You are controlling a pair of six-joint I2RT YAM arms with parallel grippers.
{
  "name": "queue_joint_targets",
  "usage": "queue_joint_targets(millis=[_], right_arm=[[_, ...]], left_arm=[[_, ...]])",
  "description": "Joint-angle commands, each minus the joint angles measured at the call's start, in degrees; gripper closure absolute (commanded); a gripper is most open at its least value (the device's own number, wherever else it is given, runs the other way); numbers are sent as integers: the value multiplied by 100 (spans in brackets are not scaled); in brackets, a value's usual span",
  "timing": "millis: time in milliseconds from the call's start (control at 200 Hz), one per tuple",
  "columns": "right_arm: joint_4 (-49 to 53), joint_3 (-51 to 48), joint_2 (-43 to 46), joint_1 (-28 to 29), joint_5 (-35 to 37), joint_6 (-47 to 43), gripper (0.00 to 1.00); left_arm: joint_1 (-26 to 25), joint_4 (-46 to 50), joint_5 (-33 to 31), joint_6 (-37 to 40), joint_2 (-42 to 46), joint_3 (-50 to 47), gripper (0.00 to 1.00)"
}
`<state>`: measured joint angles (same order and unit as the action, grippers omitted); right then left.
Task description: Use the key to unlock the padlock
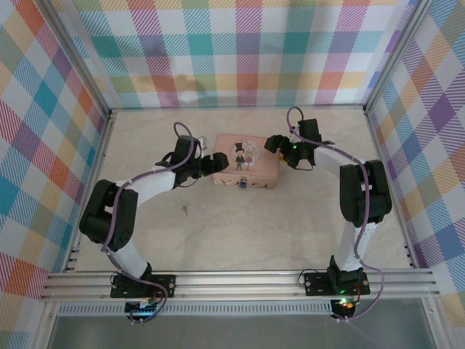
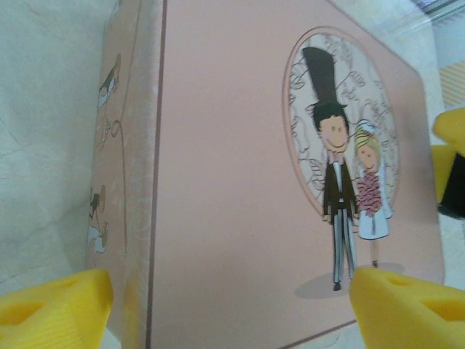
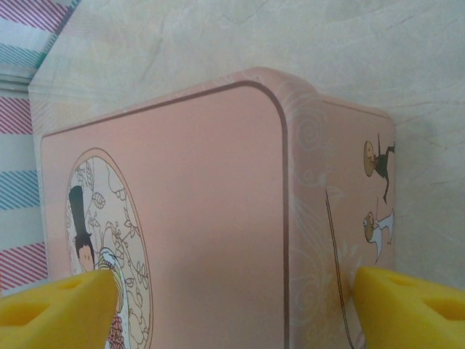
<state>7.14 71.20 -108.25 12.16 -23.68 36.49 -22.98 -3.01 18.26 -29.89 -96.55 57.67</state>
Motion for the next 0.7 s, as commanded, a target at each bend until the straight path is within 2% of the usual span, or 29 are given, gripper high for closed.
queue_joint_targets(millis=[0, 120, 235, 405, 570, 630, 695], right_arm=[[342, 318, -171, 39, -91, -260, 15], [614, 521, -242, 40, 34, -368, 15], [906, 550, -87, 32, 336, -543, 14], [1556, 367, 477, 31, 968, -766, 14], [1772, -229, 1324, 107, 1094, -852, 16], [1794, -453, 1589, 220, 1083, -938, 19], [1852, -662, 1875, 373, 1059, -1032, 22]], left_arm=[[-40, -153, -51, -92, 216, -137, 15], [-31, -146, -201, -174, 350, -282, 15], [-22, 52, -596, -207, 756, -500, 13], [-22, 1269, -1442, -285, 1602, -688, 13], [-22, 2777, -2178, -303, 2347, -873, 17], [-33, 3158, -2300, -332, 2504, -946, 20], [-47, 3462, -2365, -333, 2603, -1028, 28]])
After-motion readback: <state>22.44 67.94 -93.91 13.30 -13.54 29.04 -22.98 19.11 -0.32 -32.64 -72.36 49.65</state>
